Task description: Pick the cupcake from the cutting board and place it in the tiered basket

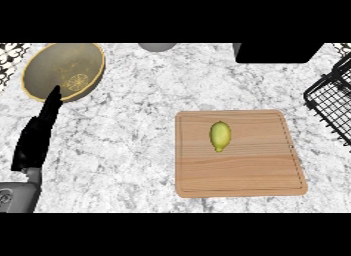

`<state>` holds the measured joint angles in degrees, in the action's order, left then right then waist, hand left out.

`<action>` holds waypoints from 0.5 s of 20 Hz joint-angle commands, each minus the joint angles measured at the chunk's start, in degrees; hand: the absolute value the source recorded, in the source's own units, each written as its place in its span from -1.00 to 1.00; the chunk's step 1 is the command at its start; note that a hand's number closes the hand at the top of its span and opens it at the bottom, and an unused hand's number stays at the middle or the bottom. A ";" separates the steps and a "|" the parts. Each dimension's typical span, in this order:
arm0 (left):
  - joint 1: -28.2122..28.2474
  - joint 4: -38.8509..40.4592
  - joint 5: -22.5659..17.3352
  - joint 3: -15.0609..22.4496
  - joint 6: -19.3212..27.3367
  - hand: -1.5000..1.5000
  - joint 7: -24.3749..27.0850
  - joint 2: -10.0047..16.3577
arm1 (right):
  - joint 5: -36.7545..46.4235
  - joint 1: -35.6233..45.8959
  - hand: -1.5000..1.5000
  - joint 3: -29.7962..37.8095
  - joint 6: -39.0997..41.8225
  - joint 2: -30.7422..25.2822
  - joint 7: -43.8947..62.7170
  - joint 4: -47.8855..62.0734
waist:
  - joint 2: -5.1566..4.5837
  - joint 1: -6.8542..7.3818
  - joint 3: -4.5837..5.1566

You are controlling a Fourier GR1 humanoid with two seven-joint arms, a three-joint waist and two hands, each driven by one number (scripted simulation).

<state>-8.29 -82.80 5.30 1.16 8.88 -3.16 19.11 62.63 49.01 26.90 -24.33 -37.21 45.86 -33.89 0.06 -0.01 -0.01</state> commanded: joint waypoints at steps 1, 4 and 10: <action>-0.48 -2.27 -0.63 -1.36 -1.25 0.00 -3.21 1.17 | -1.06 -1.35 -1.00 0.06 -4.09 -0.44 -0.96 -5.08 | 0.06 0.13 0.00; -0.12 -1.54 0.02 -0.89 -0.56 0.00 -1.96 -0.43 | -1.37 -3.98 -1.00 -0.19 -5.39 -0.73 0.15 -11.52 | 0.18 -0.40 0.04; 2.55 -3.49 0.95 -1.34 -0.59 0.00 -2.00 0.15 | 0.40 -9.61 -1.00 -0.44 4.04 -0.87 14.63 -30.77 | 0.66 -1.42 0.11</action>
<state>-6.41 -84.93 5.55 -0.13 8.18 -4.35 19.13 62.89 42.41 26.15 -24.20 -38.32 52.79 -54.73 0.53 -0.97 0.08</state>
